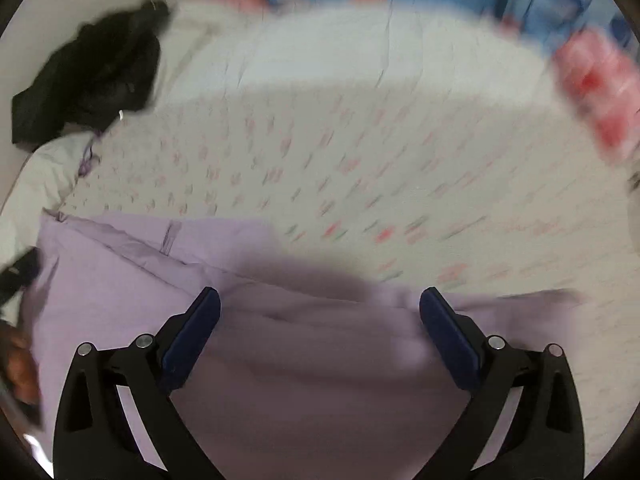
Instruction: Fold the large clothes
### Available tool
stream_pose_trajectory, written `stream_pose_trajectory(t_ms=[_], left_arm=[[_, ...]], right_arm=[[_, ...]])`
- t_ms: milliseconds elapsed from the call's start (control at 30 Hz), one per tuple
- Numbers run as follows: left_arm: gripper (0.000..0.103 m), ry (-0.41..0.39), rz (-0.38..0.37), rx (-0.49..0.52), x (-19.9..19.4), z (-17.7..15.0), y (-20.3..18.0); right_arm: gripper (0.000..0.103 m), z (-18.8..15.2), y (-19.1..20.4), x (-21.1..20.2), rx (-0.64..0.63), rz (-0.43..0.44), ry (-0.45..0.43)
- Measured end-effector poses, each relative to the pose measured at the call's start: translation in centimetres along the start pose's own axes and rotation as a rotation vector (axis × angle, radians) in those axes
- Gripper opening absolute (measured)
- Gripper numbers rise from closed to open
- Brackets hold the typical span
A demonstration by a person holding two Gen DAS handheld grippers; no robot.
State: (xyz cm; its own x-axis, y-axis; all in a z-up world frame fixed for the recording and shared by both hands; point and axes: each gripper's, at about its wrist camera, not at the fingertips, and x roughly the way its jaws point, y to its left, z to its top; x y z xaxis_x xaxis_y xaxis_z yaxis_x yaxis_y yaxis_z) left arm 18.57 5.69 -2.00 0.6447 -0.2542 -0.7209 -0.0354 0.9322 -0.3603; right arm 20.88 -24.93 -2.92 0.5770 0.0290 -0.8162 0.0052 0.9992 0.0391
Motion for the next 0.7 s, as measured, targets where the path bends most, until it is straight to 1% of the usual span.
stream_pose_trajectory(t_ms=[33, 67, 100, 133, 167, 200, 233, 267, 300, 367, 400, 433, 467, 500, 533, 567, 600, 633, 667, 700], left_arm=[[0.096, -0.020, -0.015, 0.005, -1.2, -0.3, 0.1], [0.096, -0.046, -0.006, 0.030, -2.2, -0.9, 0.3], [0.096, -0.060, 0.019, 0.056, -2.5, -1.6, 0.6], [0.096, -0.063, 0.039, 0.070, -2.0, -2.5, 1.2], [0.096, -0.035, 0.011, 0.038, -0.4, -3.8, 2.8], [0.096, -0.013, -0.042, -0.018, 1.0, -4.7, 4.3], [0.096, -0.021, -0.037, -0.021, 1.1, -4.8, 4.4], [0.096, -0.018, -0.013, -0.007, 1.1, -4.6, 4.0], [0.096, -0.001, 0.024, 0.022, 1.4, -4.4, 3.3], [0.096, 0.032, 0.076, 0.072, 1.0, -3.9, 2.2], [0.096, 0.028, 0.074, 0.072, -0.2, -3.7, 2.1], [0.096, 0.000, 0.033, 0.048, -2.2, -3.8, 2.3], [0.096, -0.012, 0.009, 0.037, -3.5, -4.0, 2.6], [0.096, -0.016, -0.002, 0.037, -5.0, -4.4, 3.1], [0.096, -0.011, -0.006, 0.041, -6.0, -5.0, 3.7], [0.096, 0.010, -0.014, 0.041, -6.9, -5.7, 4.8], [0.096, 0.046, -0.014, 0.038, -7.4, -6.6, 6.0], [0.096, 0.087, -0.003, 0.028, -7.6, -7.5, 7.4], [0.096, 0.107, 0.001, 0.022, -7.7, -8.1, 8.7], [0.096, 0.114, 0.003, 0.014, -8.2, -8.8, 10.0]], right_arm=[[0.096, -0.2, -0.8, -0.9, -0.004, -0.031, -0.039], [0.096, -1.0, -1.9, -1.6, 0.003, -0.063, -0.068], [0.096, -2.4, -3.4, -0.9, 0.027, -0.075, -0.061], [0.096, -3.5, -4.4, 0.5, 0.052, -0.053, -0.027], [0.096, -5.1, -5.8, 2.4, 0.126, 0.052, 0.006], [0.096, -5.5, -6.4, 2.3, 0.175, 0.105, -0.025], [0.096, -5.3, -6.2, 1.8, 0.174, 0.094, -0.037], [0.096, -5.0, -5.5, 1.8, 0.146, 0.057, -0.025], [0.096, -4.7, -4.7, 2.0, 0.106, 0.021, 0.012], [0.096, -4.0, -4.3, 1.5, 0.075, 0.008, 0.073], [0.096, -3.8, -4.2, -0.6, 0.083, 0.020, 0.068], [0.096, -5.1, -4.5, -2.6, 0.090, 0.050, 0.042], [0.096, -5.8, -4.9, -4.7, 0.095, 0.101, 0.006], [0.096, -7.2, -5.4, -7.4, 0.106, 0.148, -0.022], [0.096, -8.8, -6.2, -9.2, 0.127, 0.179, -0.030], [0.096, -10.0, -7.1, -10.3, 0.146, 0.200, -0.028], [0.096, -12.5, -8.7, -11.6, 0.191, 0.233, -0.003], [0.096, -14.2, -10.0, -12.2, 0.227, 0.247, 0.023], [0.096, -15.5, -11.1, -12.6, 0.260, 0.256, 0.043], [0.096, -17.4, -12.6, -12.8, 0.312, 0.266, 0.065]])
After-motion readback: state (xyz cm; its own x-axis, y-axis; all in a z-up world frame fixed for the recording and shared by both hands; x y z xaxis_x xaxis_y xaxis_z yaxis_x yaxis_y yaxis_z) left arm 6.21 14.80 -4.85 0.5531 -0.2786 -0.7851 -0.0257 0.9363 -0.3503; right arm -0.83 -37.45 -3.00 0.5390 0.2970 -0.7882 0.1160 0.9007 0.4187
